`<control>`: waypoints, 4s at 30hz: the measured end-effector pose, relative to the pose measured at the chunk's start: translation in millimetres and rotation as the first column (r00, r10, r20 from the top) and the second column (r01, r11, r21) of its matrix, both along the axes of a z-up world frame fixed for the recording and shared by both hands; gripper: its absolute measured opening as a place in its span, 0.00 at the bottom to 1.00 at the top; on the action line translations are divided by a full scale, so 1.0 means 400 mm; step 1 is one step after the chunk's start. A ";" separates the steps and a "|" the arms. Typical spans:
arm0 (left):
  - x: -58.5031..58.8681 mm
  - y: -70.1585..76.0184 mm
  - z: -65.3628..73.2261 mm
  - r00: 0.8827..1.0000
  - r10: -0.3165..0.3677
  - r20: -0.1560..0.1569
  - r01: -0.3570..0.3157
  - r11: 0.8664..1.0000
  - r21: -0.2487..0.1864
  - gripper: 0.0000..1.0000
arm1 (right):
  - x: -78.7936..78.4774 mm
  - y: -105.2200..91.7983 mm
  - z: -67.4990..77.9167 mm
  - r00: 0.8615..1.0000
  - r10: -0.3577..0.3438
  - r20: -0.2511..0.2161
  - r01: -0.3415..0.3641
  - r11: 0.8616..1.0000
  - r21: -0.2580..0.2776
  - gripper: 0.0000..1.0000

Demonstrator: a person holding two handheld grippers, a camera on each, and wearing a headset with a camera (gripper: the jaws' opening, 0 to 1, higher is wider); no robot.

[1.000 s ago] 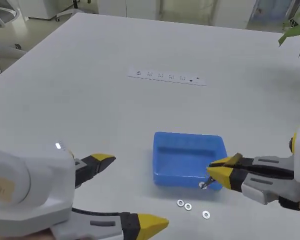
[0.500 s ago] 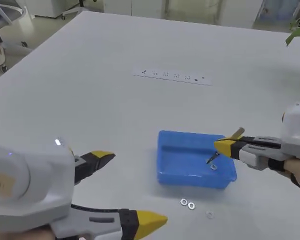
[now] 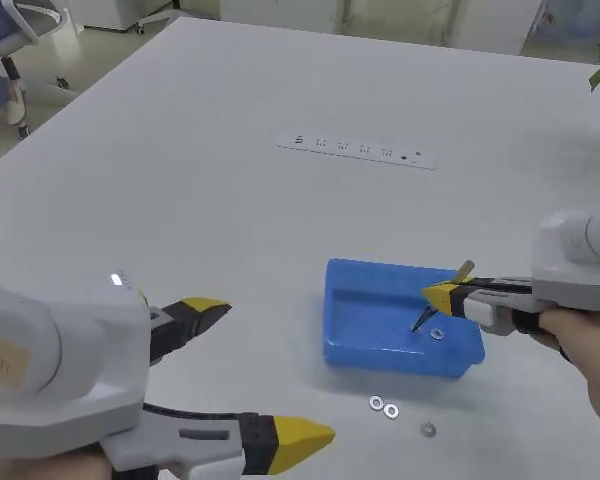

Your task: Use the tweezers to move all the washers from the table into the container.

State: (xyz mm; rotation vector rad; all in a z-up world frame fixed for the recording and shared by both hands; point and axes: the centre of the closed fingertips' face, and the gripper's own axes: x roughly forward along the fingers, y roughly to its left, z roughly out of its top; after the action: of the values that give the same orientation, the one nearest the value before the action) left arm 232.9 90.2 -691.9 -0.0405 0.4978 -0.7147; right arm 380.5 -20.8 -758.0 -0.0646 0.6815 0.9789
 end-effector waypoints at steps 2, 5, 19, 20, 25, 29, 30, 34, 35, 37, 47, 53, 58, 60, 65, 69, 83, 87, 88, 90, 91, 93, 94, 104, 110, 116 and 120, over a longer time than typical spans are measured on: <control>0.001 0.000 -0.001 1.000 0.000 -0.001 0.000 1.000 0.001 0.91 | 0.001 -0.003 -0.003 1.000 -0.003 -0.003 0.003 1.000 -0.003 0.02; 0.001 -0.001 -0.003 1.000 -0.003 -0.003 0.003 1.000 0.002 0.91 | 0.004 -0.010 -0.010 1.000 -0.006 0.002 0.006 1.000 -0.018 0.02; 0.004 -0.003 -0.002 1.000 -0.008 -0.003 0.008 1.000 0.005 0.91 | -0.001 -0.015 -0.003 1.000 -0.027 -0.015 0.027 0.999 0.024 0.03; 0.004 -0.002 -0.001 1.000 -0.007 -0.002 0.007 1.000 0.003 0.91 | -0.003 -0.016 0.005 0.999 -0.031 -0.010 0.031 0.999 0.034 0.03; 0.002 -0.003 -0.004 1.000 -0.008 -0.006 0.008 1.000 0.006 0.91 | -0.025 -0.016 0.044 0.999 -0.033 0.002 0.032 0.996 0.083 0.03; 0.001 -0.008 -0.006 1.000 -0.013 -0.007 0.013 1.000 0.004 0.91 | -0.048 -0.015 0.093 0.998 -0.055 0.007 0.053 0.983 0.176 0.02; 0.001 -0.010 -0.006 1.000 -0.015 -0.007 0.015 1.000 0.004 0.91 | -0.054 -0.015 0.104 0.998 -0.056 0.006 0.054 0.979 0.197 0.02; 0.002 -0.015 -0.006 1.000 -0.024 -0.007 0.024 1.000 0.003 0.91 | -0.090 -0.016 0.148 0.998 -0.059 -0.014 0.060 0.955 0.290 0.02; 0.002 -0.016 -0.006 1.000 -0.026 -0.007 0.026 1.000 0.002 0.91 | -0.100 -0.016 0.152 0.998 -0.055 -0.025 0.060 0.950 0.305 0.02; 0.002 -0.019 -0.007 1.000 -0.031 -0.006 0.031 1.000 0.003 0.91 | -0.122 -0.017 0.155 0.998 -0.044 -0.043 0.055 0.943 0.328 0.02; 0.000 -0.028 -0.008 0.999 -0.052 -0.006 0.052 0.999 0.004 0.90 | -0.224 -0.033 0.040 0.987 0.010 -0.160 0.026 0.975 0.221 0.02; -0.005 -0.030 -0.008 0.998 -0.058 -0.008 0.058 0.998 0.008 0.90 | -0.243 -0.058 -0.016 0.982 0.001 -0.190 0.022 0.992 0.122 0.03; -0.007 -0.032 -0.010 0.998 -0.061 -0.011 0.061 0.998 0.010 0.90 | -0.245 -0.066 -0.025 0.982 -0.002 -0.189 0.022 0.995 0.099 0.03; -0.007 -0.034 -0.010 0.998 -0.064 -0.010 0.064 0.998 0.011 0.90 | -0.244 -0.066 -0.026 0.982 -0.003 -0.187 0.021 0.995 0.096 0.03; -0.008 -0.038 -0.010 0.998 -0.068 -0.011 0.069 0.998 0.011 0.90 | -0.243 -0.059 -0.034 0.985 0.021 -0.172 -0.008 0.997 0.078 0.03; -0.009 -0.040 -0.011 0.997 -0.073 -0.012 0.073 0.997 0.013 0.90 | -0.248 -0.051 -0.035 0.989 0.050 -0.142 -0.043 0.998 0.047 0.03; -0.010 -0.049 -0.012 0.996 -0.085 -0.012 0.085 0.996 0.013 0.89 | -0.310 -0.004 -0.044 0.954 0.292 0.063 -0.281 0.950 -0.139 0.04; -0.011 -0.045 -0.010 0.997 -0.082 -0.009 0.082 0.997 0.011 0.89 | -0.310 -0.011 -0.048 0.952 0.295 0.082 -0.280 0.948 -0.153 0.03; -0.011 -0.043 -0.010 0.997 -0.079 -0.009 0.079 0.997 0.010 0.89 | -0.310 -0.013 -0.048 0.952 0.294 0.086 -0.279 0.948 -0.154 0.03; -0.012 -0.040 -0.012 0.997 -0.076 -0.011 0.076 0.997 0.013 0.89 | -0.311 -0.013 -0.047 0.952 0.290 0.100 -0.274 0.950 -0.150 0.03; -0.012 -0.039 -0.012 0.997 -0.076 -0.011 0.076 0.997 0.013 0.89 | -0.311 -0.013 -0.046 0.952 0.287 0.105 -0.271 0.951 -0.149 0.03; -0.012 -0.038 -0.013 0.997 -0.075 -0.011 0.075 0.997 0.014 0.89 | -0.304 -0.016 -0.045 0.962 0.253 0.107 -0.239 0.962 -0.130 0.03; -0.012 -0.038 -0.012 0.997 -0.074 -0.010 0.074 0.997 0.014 0.89 | -0.299 -0.019 -0.044 0.967 0.230 0.105 -0.217 0.969 -0.119 0.03; -0.014 -0.037 -0.015 0.997 -0.070 -0.013 0.070 0.997 0.012 0.88 | -0.272 -0.056 0.008 0.999 0.036 0.003 -0.036 0.996 0.077 0.02; -0.011 -0.041 -0.014 0.997 -0.072 -0.012 0.072 0.997 0.006 0.88 | -0.231 -0.060 0.093 1.000 -0.020 0.003 0.019 0.977 0.211 0.02; -0.010 -0.040 -0.012 0.997 -0.074 -0.011 0.074 0.997 0.007 0.88 | -0.177 -0.043 0.154 0.999 -0.040 0.027 0.031 0.961 0.276 0.02; -0.011 -0.036 -0.012 0.997 -0.070 -0.011 0.070 0.997 0.008 0.88 | -0.131 -0.024 0.162 0.998 -0.055 0.030 0.044 0.958 0.283 0.02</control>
State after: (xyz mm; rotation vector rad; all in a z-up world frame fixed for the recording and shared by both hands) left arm 228.6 75.6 -696.9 -0.0189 0.5150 -0.7816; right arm 328.2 -30.6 -693.0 0.1845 0.5006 1.0161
